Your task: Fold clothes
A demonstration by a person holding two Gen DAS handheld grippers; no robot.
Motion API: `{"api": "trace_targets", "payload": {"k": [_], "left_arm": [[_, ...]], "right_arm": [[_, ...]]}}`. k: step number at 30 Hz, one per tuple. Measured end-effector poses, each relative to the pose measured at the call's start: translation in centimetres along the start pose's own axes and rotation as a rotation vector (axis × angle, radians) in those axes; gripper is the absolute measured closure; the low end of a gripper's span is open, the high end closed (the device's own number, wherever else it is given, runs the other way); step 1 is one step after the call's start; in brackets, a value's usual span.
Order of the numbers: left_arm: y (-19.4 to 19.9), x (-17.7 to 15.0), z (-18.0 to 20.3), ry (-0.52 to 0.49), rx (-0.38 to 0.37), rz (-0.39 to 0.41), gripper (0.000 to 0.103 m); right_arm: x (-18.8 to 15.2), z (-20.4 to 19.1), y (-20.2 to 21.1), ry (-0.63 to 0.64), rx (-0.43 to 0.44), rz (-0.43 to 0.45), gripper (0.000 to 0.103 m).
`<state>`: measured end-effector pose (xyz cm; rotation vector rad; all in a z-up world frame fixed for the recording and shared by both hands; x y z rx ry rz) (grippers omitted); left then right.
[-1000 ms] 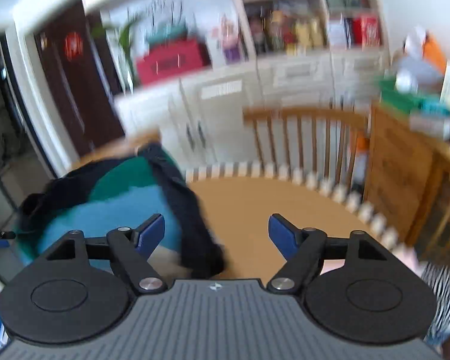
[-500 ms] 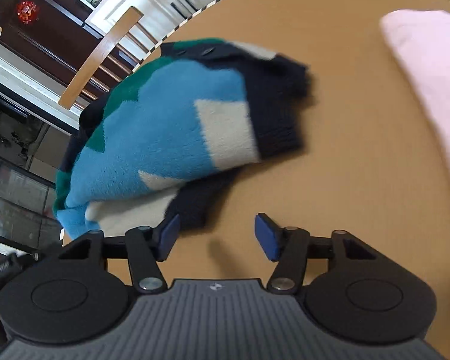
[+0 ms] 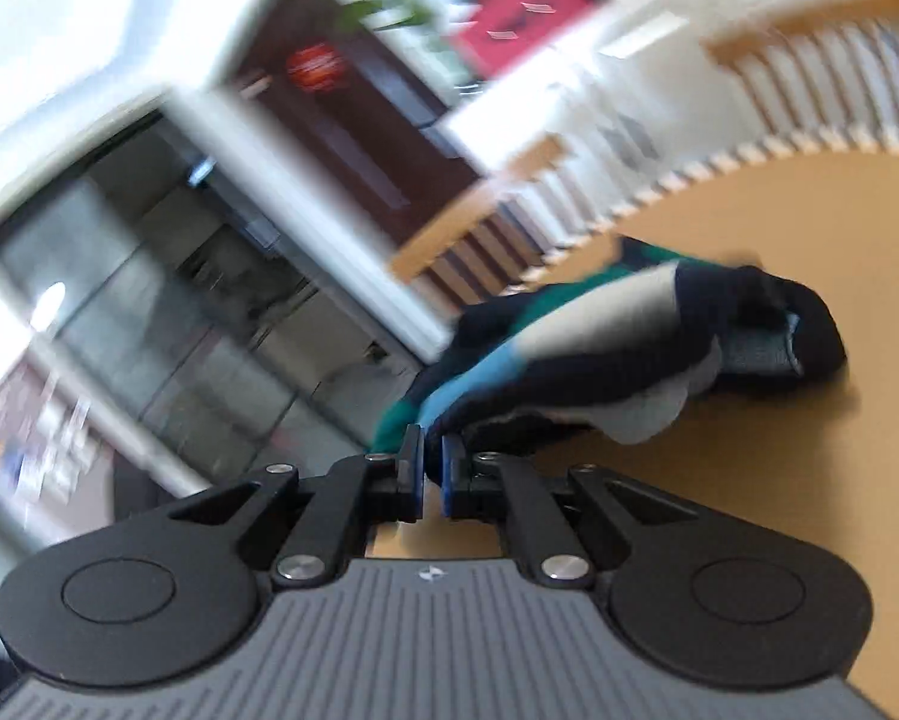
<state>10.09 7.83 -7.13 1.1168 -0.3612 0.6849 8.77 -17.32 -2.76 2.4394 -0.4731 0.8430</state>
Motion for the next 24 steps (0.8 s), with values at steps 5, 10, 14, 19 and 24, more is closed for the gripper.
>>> {"api": "trace_targets", "payload": {"k": [5,10,14,19,24], "left_arm": [[-1.0,-1.3,2.9,-0.155,-0.069,-0.072,0.017],[-4.9,-4.3,6.2,-0.424,-0.038,-0.17,0.019],[-7.4,-5.9,10.0,-0.667,-0.095,-0.167,0.029],[-9.0,-7.8,14.8,-0.897,-0.311,-0.137,0.035],[-10.4,-12.4,17.8,-1.194,-0.316,-0.193,0.063]], "right_arm": [[-5.8,1.6,4.2,0.151,-0.15,-0.288,0.097],[-10.4,6.4,5.4,-0.082,-0.308,-0.357,0.083],[-9.5,7.3,7.2,-0.203,-0.345,-0.19,0.054],[-8.6,8.0,7.2,-0.251,-0.368,-0.14,0.052],[-9.3,8.6,8.3,-0.285,-0.378,-0.138,0.046]]}}
Point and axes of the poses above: each gripper's, at about its wrist camera, not at the fingertips, and y roughly against the way its jaws point, z to its right, x to its top, the point moved 4 cm from there along -y, roughly the way its jaws point, and after that the axes turned 3 degrees about -y, right-handed, at the moved point
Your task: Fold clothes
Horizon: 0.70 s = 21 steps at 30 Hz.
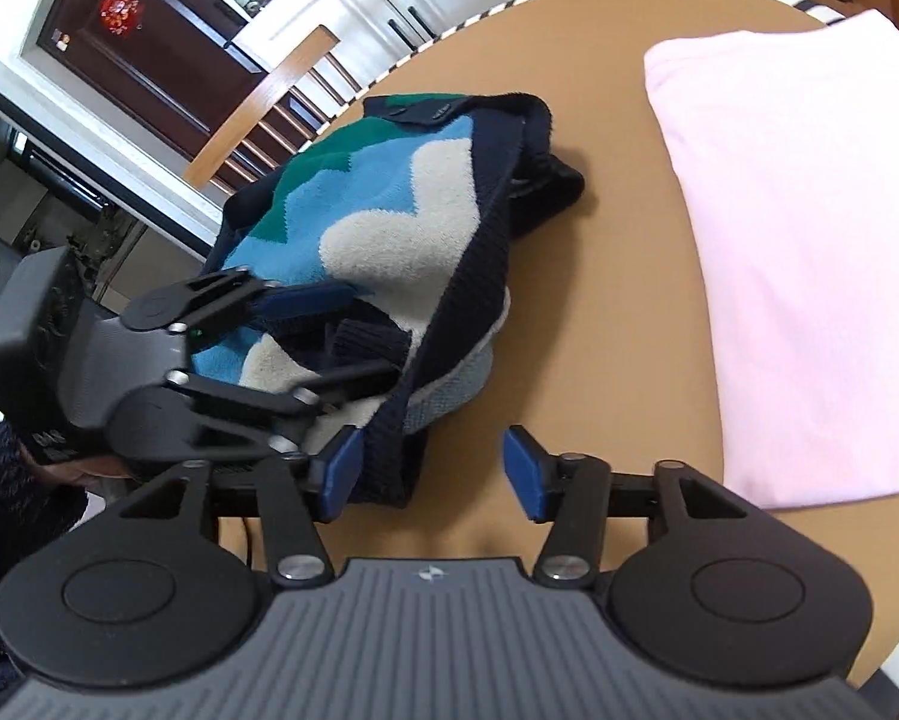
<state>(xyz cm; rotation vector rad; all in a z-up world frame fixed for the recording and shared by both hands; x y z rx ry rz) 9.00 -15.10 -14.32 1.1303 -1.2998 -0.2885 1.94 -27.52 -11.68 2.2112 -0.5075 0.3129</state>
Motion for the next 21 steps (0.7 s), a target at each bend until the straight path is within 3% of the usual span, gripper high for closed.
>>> {"api": "trace_targets", "payload": {"k": [1,5,8,11,14,15,18,21], "left_arm": [[-0.8,-0.3,0.3,-0.01,-0.006,-0.056,0.095],[0.1,-0.9,-1.3,0.161,-0.009,-0.103,0.096],[3.7,-0.3,-4.1,0.325,0.044,-0.043,0.097],[12.0,1.7,-6.7,0.432,0.093,0.134,0.097],[20.4,2.4,-6.3,0.461,0.176,0.228,0.097],[22.4,2.1,-5.7,0.501,0.159,0.229,0.097],[25.8,-1.9,-2.5,0.624,0.098,0.125,0.096],[25.4,-7.9,1.4,0.748,0.026,-0.035,0.095]], "right_arm": [[-0.1,0.3,0.1,-0.005,-0.005,0.001,0.046],[0.4,-0.4,-1.2,-0.013,-0.012,0.029,0.045],[0.9,-0.7,-1.0,-0.016,-0.001,0.05,0.044],[1.7,-1.5,-0.7,0.007,0.023,0.074,0.043],[2.2,-2.8,0.0,0.039,0.088,0.103,0.038],[2.2,-3.3,0.1,0.054,0.112,0.108,0.038],[2.1,-4.3,-0.2,0.109,0.137,0.1,0.035],[1.6,-3.8,-0.9,0.126,0.11,0.079,0.035]]}}
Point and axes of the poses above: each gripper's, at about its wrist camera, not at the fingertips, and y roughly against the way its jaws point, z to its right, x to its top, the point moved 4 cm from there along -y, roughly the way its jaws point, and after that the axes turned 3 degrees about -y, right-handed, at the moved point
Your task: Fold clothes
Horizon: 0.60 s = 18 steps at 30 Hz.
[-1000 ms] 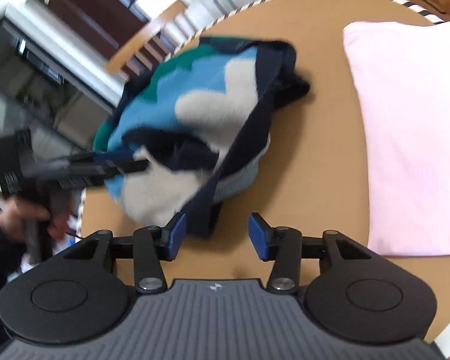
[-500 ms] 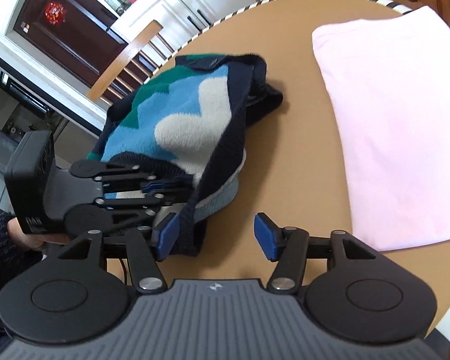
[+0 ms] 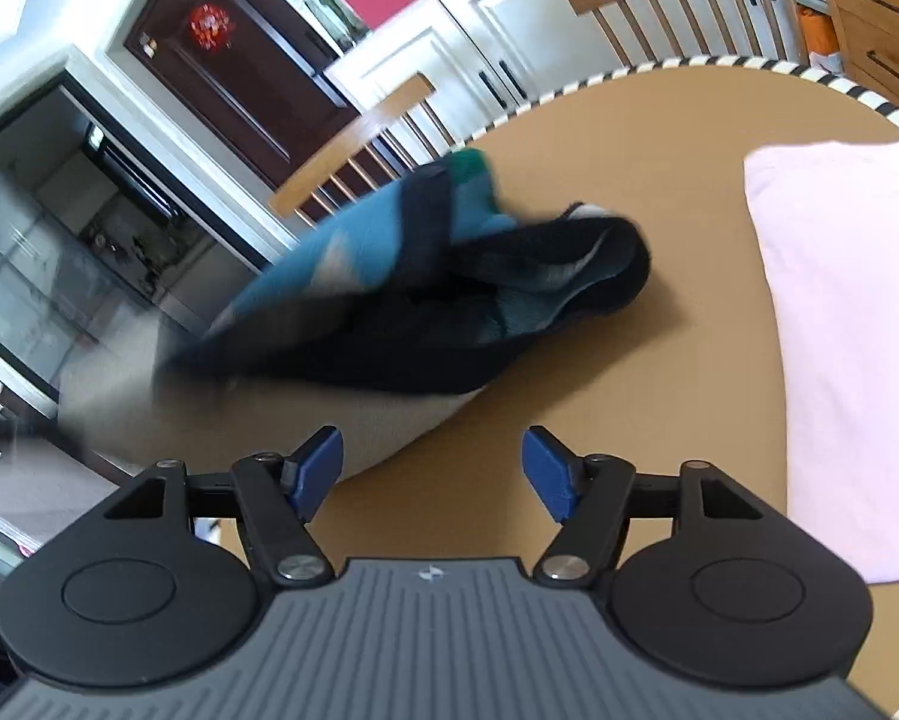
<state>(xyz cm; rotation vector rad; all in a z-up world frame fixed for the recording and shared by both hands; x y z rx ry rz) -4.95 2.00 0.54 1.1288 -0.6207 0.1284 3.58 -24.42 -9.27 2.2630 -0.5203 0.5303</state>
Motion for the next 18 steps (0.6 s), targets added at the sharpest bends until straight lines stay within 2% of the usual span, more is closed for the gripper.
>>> {"api": "trace_targets", "payload": {"k": [2,5,8,11,13,15,16,17,18], "left_arm": [[-1.1,-4.3,-1.3,0.083,0.006,-0.1,0.095],[-2.0,-8.6,-5.4,0.288,0.051,-0.153,0.095],[-1.4,-10.8,-7.4,0.415,0.06,-0.117,0.096],[-0.9,-11.1,-6.8,0.426,0.057,-0.092,0.094],[-2.5,-10.0,-5.8,0.406,0.045,-0.098,0.094],[-4.0,-9.3,-5.0,0.363,0.043,-0.127,0.092],[-4.2,-8.8,-4.7,0.341,0.043,-0.133,0.087],[-4.5,-8.3,-4.5,0.318,0.044,-0.14,0.082],[-4.4,-7.9,-4.2,0.303,0.05,-0.142,0.074]], "right_arm": [[-0.3,1.2,-0.7,-0.006,-0.061,-0.016,0.035],[-0.5,2.7,-1.9,0.058,-0.155,-0.037,0.035],[-0.1,4.3,-3.1,0.053,-0.184,-0.041,0.035],[1.3,7.0,-5.0,-0.156,-0.141,-0.025,0.034],[2.2,8.6,-6.8,-0.293,-0.113,-0.032,0.035],[2.8,9.6,-8.7,-0.386,-0.078,-0.046,0.048],[3.0,9.8,-9.5,-0.417,-0.064,-0.052,0.067],[3.1,9.7,-10.2,-0.43,-0.071,-0.065,0.094],[3.7,9.2,-10.5,-0.42,-0.063,-0.064,0.096]]}}
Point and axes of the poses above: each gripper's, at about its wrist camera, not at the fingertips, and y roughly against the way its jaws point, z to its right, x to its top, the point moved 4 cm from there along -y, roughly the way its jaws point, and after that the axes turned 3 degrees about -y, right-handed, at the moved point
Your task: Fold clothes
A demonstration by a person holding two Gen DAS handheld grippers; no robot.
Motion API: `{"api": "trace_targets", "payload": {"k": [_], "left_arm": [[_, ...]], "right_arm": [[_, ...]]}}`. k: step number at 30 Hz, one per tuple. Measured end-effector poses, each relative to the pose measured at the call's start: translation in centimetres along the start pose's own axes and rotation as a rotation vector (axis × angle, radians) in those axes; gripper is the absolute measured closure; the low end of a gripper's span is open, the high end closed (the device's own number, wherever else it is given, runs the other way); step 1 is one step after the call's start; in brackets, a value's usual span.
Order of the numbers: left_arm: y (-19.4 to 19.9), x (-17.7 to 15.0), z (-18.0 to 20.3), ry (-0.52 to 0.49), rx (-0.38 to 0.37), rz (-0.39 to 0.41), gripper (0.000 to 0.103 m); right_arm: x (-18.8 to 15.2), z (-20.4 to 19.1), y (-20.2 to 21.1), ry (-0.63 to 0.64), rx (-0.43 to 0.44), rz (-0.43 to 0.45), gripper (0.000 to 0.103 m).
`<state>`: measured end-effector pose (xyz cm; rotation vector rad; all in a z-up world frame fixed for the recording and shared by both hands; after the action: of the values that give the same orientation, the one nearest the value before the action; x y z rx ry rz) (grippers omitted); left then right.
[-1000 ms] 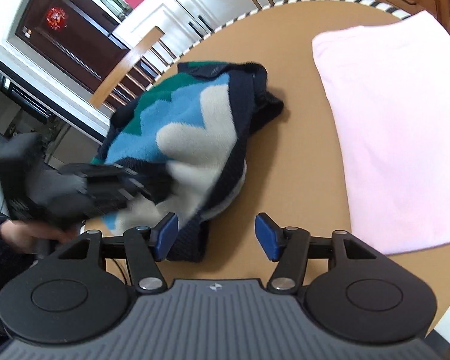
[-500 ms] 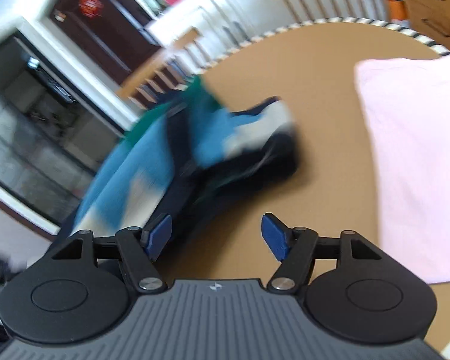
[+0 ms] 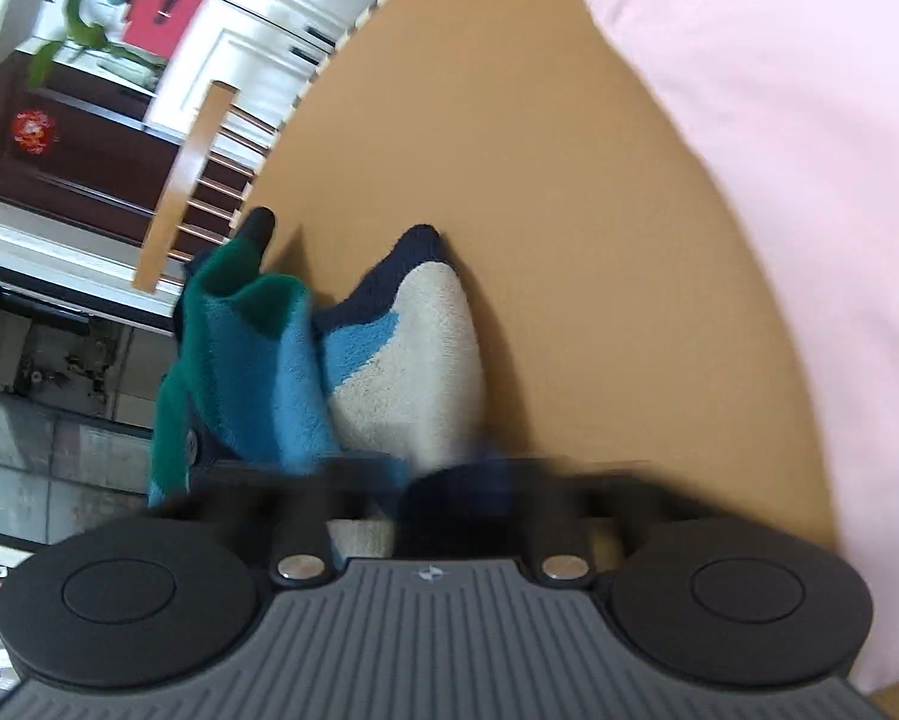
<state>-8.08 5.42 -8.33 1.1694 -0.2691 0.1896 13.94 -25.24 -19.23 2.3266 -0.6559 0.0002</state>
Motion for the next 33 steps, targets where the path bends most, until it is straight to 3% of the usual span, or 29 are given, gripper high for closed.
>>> {"api": "trace_targets", "payload": {"k": [2,4,5,9,10,11,13,16,18,20,21,23,24,25,27,29,30,31,32,33], "left_arm": [[0.5,0.4,0.6,-0.029,0.014,0.011,0.064],[1.2,0.9,0.7,-0.052,0.028,0.034,0.051],[1.5,1.3,0.6,-0.049,0.039,0.047,0.05],[2.4,3.0,-0.3,-0.003,0.07,0.099,0.04],[2.3,3.7,-0.5,0.013,0.074,0.115,0.039],[2.3,4.4,-0.8,0.021,0.084,0.138,0.039],[2.3,6.7,-0.7,-0.028,0.143,0.219,0.039],[2.3,11.0,0.0,-0.194,0.227,0.378,0.032],[1.4,14.6,0.4,-0.35,0.248,0.458,0.021],[-0.7,18.7,0.7,-0.495,0.281,0.477,0.019],[-2.5,20.6,0.6,-0.538,0.307,0.445,0.02],[-6.0,24.3,0.5,-0.621,0.358,0.377,0.033],[-7.8,26.2,0.4,-0.663,0.383,0.342,0.06],[-9.7,27.1,0.2,-0.692,0.401,0.296,0.076],[-13.6,28.8,-0.3,-0.75,0.436,0.203,0.073],[-16.2,28.4,-0.1,-0.871,0.454,0.151,0.063],[-17.1,28.0,0.0,-0.923,0.471,0.142,0.044],[-17.7,27.6,-0.1,-0.955,0.504,0.147,0.031],[-17.7,27.4,-0.2,-0.975,0.517,0.173,0.03],[-17.4,27.4,-0.5,-0.977,0.476,0.172,0.045]], "right_arm": [[1.2,-2.7,1.6,0.069,0.096,0.051,0.096],[3.6,-6.0,5.2,0.125,0.197,0.162,0.096],[4.8,-7.5,7.0,0.158,0.234,0.209,0.096],[8.8,-12.8,13.6,0.389,0.269,0.379,0.093],[9.6,-12.2,13.3,0.364,0.214,0.365,0.083],[10.2,-11.6,12.9,0.35,0.153,0.345,0.061],[10.0,-10.1,10.8,0.418,-0.015,0.267,0.044],[7.2,-8.1,9.8,0.585,-0.211,0.323,0.045],[5.6,-6.7,10.1,0.529,-0.228,0.341,0.043],[3.8,-5.3,10.6,0.436,-0.228,0.337,0.042],[2.7,-4.6,10.7,0.398,-0.234,0.331,0.041],[0.6,-4.1,9.8,0.363,-0.276,0.308,0.039],[-0.7,-4.2,9.4,0.348,-0.306,0.299,0.039],[-2.0,-4.1,9.0,0.33,-0.335,0.29,0.039],[-4.2,-3.9,8.7,0.277,-0.365,0.28,0.038],[-5.9,-3.8,8.6,0.224,-0.385,0.28,0.038],[-6.7,-4.0,8.3,0.2,-0.394,0.282,0.037],[-7.4,-4.1,8.1,0.177,-0.404,0.284,0.037],[-8.1,-4.3,7.9,0.156,-0.413,0.288,0.037],[-8.5,-4.5,7.7,0.15,-0.42,0.296,0.037]]}}
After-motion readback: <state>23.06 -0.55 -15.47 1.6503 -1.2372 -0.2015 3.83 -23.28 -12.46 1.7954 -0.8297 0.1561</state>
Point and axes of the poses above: each gripper's, at about its wrist camera, not at the fingertips, and y roughly against the way its jaws point, z to its right, x to its top, the point moved 4 cm from there along -y, roughly the way its jaws point, and after that the axes turned 3 degrees about -y, right-handed, at the moved point
